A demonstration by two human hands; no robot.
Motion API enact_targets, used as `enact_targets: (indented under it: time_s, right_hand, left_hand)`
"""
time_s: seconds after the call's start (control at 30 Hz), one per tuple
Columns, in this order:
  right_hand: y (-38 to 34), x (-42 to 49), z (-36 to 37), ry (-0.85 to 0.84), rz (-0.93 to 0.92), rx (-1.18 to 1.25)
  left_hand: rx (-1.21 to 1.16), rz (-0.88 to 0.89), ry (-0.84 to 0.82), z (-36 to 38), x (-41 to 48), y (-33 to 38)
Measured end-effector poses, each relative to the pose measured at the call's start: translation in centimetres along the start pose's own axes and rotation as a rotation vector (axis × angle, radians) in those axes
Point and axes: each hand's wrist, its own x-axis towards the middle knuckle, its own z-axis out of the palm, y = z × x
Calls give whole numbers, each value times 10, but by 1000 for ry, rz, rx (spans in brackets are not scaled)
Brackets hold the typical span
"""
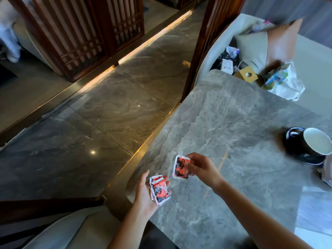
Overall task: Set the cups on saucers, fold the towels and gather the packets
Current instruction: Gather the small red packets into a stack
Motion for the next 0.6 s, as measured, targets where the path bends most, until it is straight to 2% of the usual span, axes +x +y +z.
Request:
enact_targets:
  time_s: [0.07, 0.17, 0.27, 0.37, 0.47, 0.53, 0.6]
  right_hand:
    - [-14, -19, 1, -157, -47, 40]
    - [-21, -41, -3, -261, -77, -147]
    - [-16, -57, -15, -179, -63, -336]
    - [-8, -77, -30, -39, -14, -403]
    - [-5, -103, -48, 97, -77, -461]
    - [-7, -123, -61, 93, -112, -476]
    - [-7, -145, -73, -1, -101, -674]
  left_hand:
    - [28, -59, -68, 9, -5, -6]
    - [142, -133, -191, 26, -11, -20]
    - [263, -174, -248, 45, -16, -34]
    - [422, -175, -268, 66, -25, -51]
    - [566, -180, -285, 83, -32, -71]
    - [637, -209, -327, 94, -35, -86]
    - [713, -257, -366, 108, -39, -101]
